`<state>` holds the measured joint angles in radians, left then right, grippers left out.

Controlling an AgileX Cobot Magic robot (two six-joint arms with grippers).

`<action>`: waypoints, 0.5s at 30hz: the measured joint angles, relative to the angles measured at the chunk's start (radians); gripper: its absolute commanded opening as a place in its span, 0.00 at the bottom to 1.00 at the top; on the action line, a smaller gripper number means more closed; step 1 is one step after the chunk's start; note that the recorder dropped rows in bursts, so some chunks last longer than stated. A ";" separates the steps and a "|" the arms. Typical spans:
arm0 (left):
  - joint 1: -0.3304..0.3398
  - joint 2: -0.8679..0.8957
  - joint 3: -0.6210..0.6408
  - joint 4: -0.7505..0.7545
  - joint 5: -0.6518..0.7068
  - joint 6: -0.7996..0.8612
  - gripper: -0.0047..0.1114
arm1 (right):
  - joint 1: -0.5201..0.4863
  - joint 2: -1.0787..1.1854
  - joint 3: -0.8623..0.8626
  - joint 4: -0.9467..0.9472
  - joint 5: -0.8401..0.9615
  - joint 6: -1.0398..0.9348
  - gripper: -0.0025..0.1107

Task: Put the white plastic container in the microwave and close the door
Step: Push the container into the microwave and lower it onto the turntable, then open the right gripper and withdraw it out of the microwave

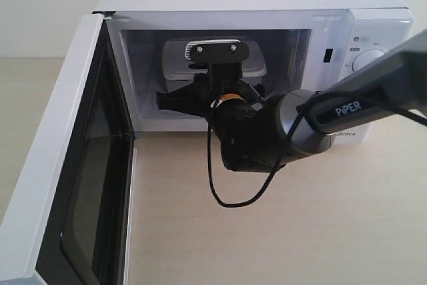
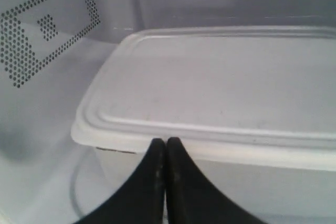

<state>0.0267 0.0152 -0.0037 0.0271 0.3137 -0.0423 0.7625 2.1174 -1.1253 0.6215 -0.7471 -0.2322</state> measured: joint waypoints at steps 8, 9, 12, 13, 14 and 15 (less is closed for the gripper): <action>0.000 0.000 0.000 0.000 0.000 0.000 0.08 | -0.032 0.002 -0.002 0.014 0.014 -0.002 0.02; 0.000 0.000 0.000 0.000 0.000 0.000 0.08 | -0.032 0.002 -0.002 0.014 0.023 -0.002 0.02; 0.000 0.000 0.000 0.000 0.000 0.000 0.08 | -0.020 -0.003 -0.002 0.015 0.055 -0.002 0.02; 0.000 0.000 0.000 0.000 0.000 0.000 0.08 | -0.015 -0.007 -0.002 0.018 0.063 -0.002 0.02; 0.000 0.000 0.000 0.000 0.000 0.000 0.08 | -0.011 -0.015 -0.002 0.018 0.073 -0.002 0.02; 0.000 0.000 0.000 0.000 0.000 0.000 0.08 | -0.003 -0.024 -0.002 0.018 0.079 -0.004 0.02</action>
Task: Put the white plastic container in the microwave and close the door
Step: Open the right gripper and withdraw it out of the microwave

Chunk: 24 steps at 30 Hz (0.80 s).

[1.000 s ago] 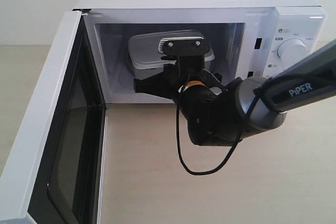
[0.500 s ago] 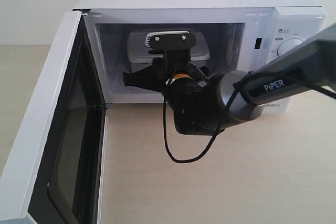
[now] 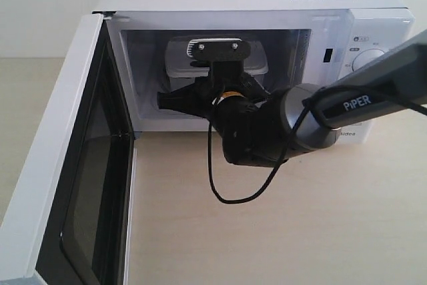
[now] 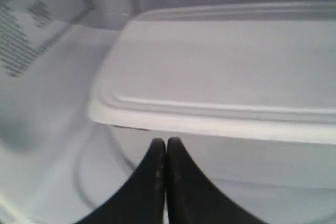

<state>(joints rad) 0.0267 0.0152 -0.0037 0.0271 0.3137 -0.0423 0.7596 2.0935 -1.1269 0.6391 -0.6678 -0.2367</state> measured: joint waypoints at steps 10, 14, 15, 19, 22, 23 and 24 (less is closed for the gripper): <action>0.000 0.000 0.000 0.000 0.000 0.000 0.08 | 0.012 -0.124 0.000 0.014 0.276 -0.129 0.02; 0.000 0.000 0.000 0.000 0.000 0.000 0.08 | 0.015 -0.182 0.003 0.025 0.481 -0.178 0.02; 0.000 0.000 0.000 0.000 0.000 0.000 0.08 | 0.019 -0.211 0.024 0.031 0.525 -0.180 0.02; 0.000 0.000 0.000 -0.001 0.000 0.000 0.08 | 0.019 -0.387 0.171 0.076 0.599 -0.180 0.02; 0.000 0.000 0.000 -0.001 0.000 0.000 0.08 | 0.019 -0.513 0.249 0.083 0.701 -0.171 0.02; 0.000 0.000 0.000 -0.001 0.000 0.000 0.08 | 0.019 -0.552 0.270 0.083 0.737 -0.169 0.02; 0.000 0.000 0.000 -0.001 0.000 0.000 0.08 | 0.019 -0.606 0.302 0.083 0.783 -0.167 0.02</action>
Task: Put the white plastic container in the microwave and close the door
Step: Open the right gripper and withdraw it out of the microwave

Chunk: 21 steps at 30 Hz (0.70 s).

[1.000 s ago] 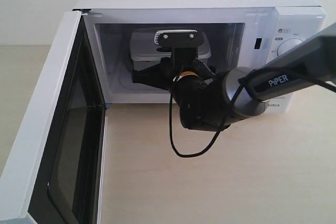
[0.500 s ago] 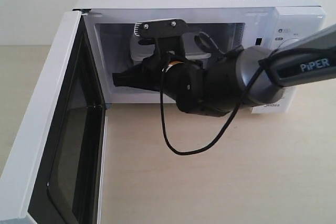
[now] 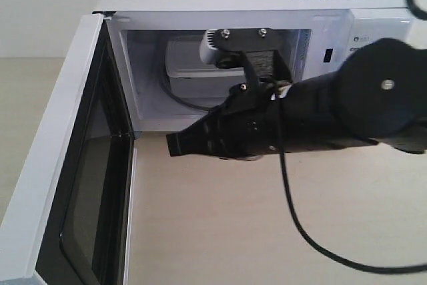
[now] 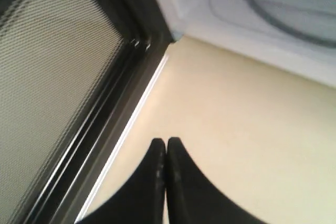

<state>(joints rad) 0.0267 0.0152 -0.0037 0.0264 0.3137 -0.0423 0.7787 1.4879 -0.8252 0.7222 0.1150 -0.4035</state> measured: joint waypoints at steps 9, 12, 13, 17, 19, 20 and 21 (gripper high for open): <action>0.000 0.000 0.000 0.000 0.000 0.000 0.08 | 0.000 -0.400 0.194 -0.006 0.140 0.021 0.02; 0.000 0.000 0.000 0.000 0.000 0.000 0.08 | 0.000 -0.491 0.257 -0.006 0.187 0.075 0.02; 0.000 0.000 0.000 0.000 0.000 0.000 0.08 | 0.000 -0.503 0.272 -0.006 0.196 0.085 0.02; 0.000 0.000 0.000 0.000 0.000 0.000 0.08 | 0.000 -0.526 0.334 -0.018 0.263 0.100 0.02; 0.000 0.000 0.000 0.000 0.000 0.000 0.08 | 0.000 -0.526 0.341 -0.034 0.303 0.100 0.02; 0.000 0.000 0.000 0.000 0.000 0.000 0.08 | 0.000 -0.526 0.345 -0.037 0.329 0.100 0.02; 0.000 0.000 0.000 0.000 0.000 0.000 0.08 | 0.000 -0.526 0.348 -0.041 0.359 0.102 0.02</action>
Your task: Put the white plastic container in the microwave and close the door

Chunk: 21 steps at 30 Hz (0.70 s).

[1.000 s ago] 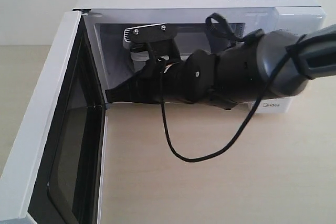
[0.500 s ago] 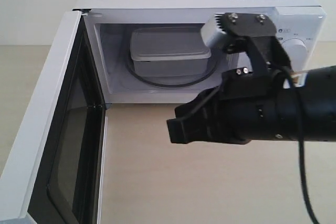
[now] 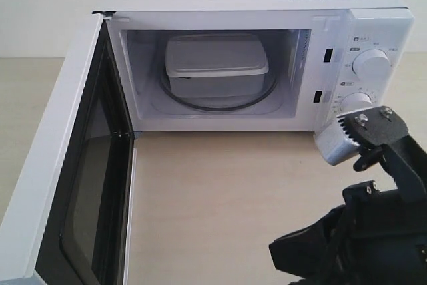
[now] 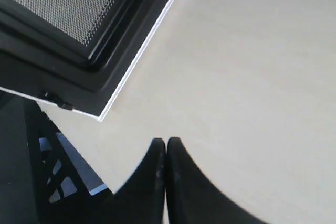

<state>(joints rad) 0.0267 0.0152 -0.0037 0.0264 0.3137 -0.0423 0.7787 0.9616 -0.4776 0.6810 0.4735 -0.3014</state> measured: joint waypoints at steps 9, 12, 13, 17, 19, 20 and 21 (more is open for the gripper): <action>0.000 0.000 0.000 0.000 0.000 0.000 0.08 | 0.000 0.000 0.001 -0.006 0.022 0.007 0.02; 0.000 0.000 0.000 0.000 0.000 0.000 0.08 | 0.000 0.000 0.001 -0.006 0.029 0.007 0.02; 0.000 0.000 0.000 0.000 0.000 0.000 0.08 | 0.000 0.000 0.001 -0.006 0.031 0.007 0.02; 0.000 0.000 0.000 0.000 0.000 0.000 0.08 | 0.000 0.000 0.001 -0.006 0.031 0.007 0.02; 0.000 0.000 0.000 0.000 0.000 0.000 0.08 | 0.000 0.000 0.001 -0.006 0.031 0.007 0.02; 0.000 0.000 0.000 0.000 0.000 0.000 0.08 | 0.000 0.000 0.001 -0.006 0.031 0.007 0.02; 0.000 0.000 0.000 0.000 0.000 0.000 0.08 | 0.000 0.000 0.001 -0.006 0.031 0.007 0.02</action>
<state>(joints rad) 0.0267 0.0152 -0.0037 0.0264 0.3137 -0.0423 0.7787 0.9616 -0.4763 0.6746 0.5043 -0.2942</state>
